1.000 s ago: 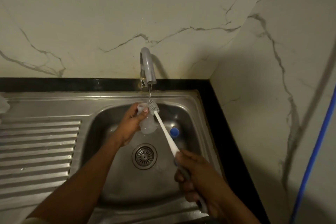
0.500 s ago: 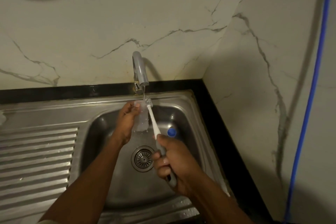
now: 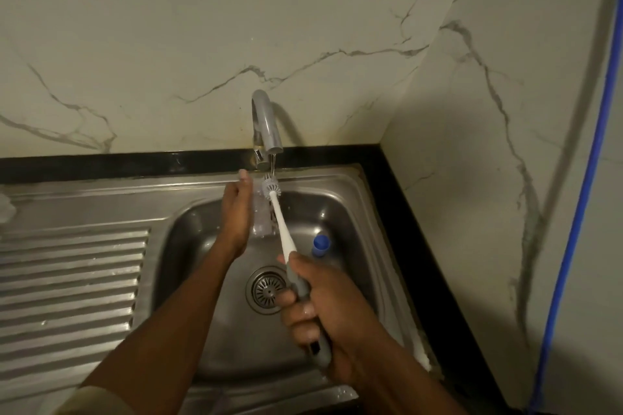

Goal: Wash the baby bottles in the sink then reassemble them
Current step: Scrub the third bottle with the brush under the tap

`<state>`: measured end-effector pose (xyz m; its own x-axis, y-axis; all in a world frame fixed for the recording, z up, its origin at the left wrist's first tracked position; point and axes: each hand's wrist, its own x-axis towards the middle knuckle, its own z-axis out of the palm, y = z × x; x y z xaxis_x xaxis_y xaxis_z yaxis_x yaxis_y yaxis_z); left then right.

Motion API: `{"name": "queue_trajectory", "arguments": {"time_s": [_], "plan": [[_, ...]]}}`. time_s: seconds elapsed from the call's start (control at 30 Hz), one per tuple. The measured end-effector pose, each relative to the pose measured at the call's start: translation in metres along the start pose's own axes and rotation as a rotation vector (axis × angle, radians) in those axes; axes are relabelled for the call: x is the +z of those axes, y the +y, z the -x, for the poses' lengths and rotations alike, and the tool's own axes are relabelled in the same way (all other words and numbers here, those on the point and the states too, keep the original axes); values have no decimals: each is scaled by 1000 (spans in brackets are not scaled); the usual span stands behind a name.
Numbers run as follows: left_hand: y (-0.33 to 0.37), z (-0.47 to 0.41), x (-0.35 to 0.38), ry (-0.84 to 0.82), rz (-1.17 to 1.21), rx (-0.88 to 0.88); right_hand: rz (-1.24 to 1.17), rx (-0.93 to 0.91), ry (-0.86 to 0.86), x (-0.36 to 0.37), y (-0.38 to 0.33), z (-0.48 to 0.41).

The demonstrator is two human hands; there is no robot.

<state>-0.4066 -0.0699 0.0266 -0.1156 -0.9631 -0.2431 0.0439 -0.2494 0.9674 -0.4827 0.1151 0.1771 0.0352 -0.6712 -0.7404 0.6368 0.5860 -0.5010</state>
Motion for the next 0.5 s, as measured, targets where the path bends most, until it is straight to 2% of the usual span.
{"name": "queue_trajectory", "arguments": {"time_s": [0.07,0.17,0.33,0.5], "plan": [[4,9,5,-75,-52,54,-86,12,5,-1,-12,-7],[4,6,5,-28,-51,118,-143,26,-3,-2,-16,-7],[2,6,2,-115,7,35,3,-27,16,-4,-1,3],[-7,17,23,-76,126,-66,-82,-36,57,-5,-8,-13]]}}
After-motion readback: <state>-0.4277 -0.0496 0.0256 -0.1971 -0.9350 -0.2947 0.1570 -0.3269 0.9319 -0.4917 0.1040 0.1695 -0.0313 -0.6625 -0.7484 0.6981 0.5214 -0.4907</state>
